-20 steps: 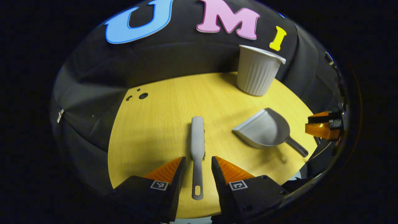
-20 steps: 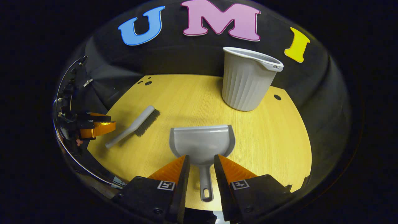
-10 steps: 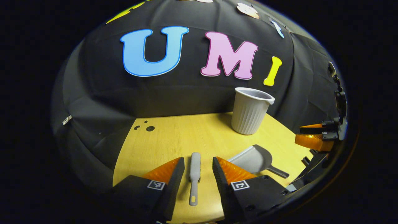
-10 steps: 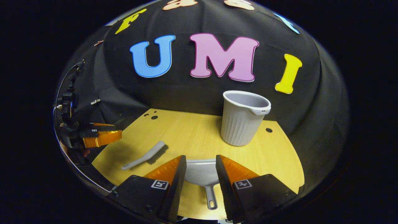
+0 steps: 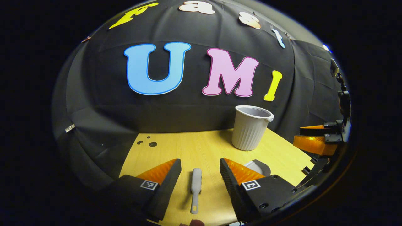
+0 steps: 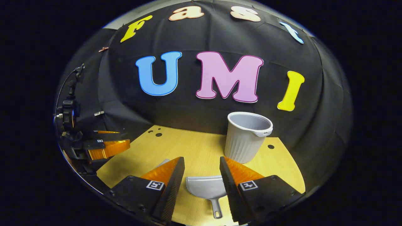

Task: Pick up the small broom and dustpan from the desktop, sweep the trash into the dustpan with the broom, and then empty the trash into the garbage bin.

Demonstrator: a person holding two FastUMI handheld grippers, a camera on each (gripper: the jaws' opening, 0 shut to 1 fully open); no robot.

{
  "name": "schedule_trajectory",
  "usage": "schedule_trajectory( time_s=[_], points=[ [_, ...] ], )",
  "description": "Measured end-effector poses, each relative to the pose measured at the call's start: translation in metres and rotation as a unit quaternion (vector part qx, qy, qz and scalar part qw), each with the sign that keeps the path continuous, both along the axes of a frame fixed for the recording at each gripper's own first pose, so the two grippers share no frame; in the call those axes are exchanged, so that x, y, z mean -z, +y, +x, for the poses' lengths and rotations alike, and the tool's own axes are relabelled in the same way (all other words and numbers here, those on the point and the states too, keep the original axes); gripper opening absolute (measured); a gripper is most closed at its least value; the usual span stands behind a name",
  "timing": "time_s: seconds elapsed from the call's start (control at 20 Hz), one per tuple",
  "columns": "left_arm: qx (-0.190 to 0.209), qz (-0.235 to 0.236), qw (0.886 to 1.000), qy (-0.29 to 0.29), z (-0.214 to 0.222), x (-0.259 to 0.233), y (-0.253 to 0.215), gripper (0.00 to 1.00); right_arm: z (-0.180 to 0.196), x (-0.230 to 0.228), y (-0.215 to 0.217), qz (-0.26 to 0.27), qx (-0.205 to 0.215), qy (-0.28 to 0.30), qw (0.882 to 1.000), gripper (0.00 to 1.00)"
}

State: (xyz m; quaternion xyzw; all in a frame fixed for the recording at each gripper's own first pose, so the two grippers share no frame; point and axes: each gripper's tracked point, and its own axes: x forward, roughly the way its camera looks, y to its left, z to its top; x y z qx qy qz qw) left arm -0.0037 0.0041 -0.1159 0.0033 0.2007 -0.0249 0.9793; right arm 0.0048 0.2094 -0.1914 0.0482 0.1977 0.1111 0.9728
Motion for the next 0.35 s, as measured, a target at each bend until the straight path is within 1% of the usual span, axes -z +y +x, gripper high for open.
schedule_trajectory(
  time_s=[0.35],
  points=[
    [0.015, 0.004, 1.0, 0.004, -0.0001, -0.0005, -0.0051, 0.82, 0.0036, -0.0005, -0.004, -0.005, 0.007, -0.004, 1.0, 0.74]
  ],
)
